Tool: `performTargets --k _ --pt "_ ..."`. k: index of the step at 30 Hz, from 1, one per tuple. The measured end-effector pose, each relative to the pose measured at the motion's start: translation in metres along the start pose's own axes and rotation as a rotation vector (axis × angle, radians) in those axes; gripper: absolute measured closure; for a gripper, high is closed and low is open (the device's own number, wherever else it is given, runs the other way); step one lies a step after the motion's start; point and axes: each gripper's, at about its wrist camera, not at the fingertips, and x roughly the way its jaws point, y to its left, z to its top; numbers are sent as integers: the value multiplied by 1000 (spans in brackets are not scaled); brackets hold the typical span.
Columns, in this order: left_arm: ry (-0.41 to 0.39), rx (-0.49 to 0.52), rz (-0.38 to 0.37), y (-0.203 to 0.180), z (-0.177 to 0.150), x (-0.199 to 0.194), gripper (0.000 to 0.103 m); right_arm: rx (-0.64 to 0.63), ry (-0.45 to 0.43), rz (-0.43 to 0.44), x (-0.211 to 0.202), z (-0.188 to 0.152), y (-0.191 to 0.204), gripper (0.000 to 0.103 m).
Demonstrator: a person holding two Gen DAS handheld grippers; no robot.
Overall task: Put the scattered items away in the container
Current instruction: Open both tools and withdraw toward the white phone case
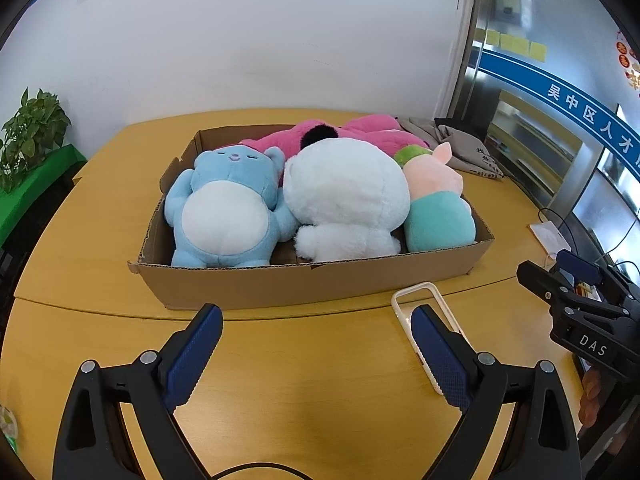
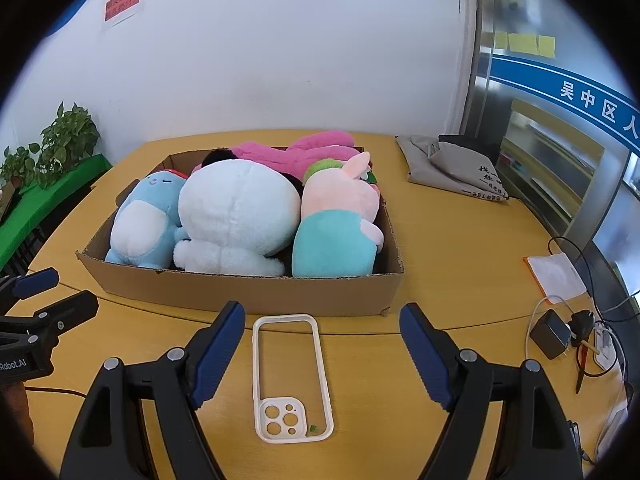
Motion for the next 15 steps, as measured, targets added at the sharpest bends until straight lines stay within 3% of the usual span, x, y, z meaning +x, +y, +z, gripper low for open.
performTargets --k 15 --pt "60 14 -77 -21 1 18 5 17 18 14 3 -10 -17 23"
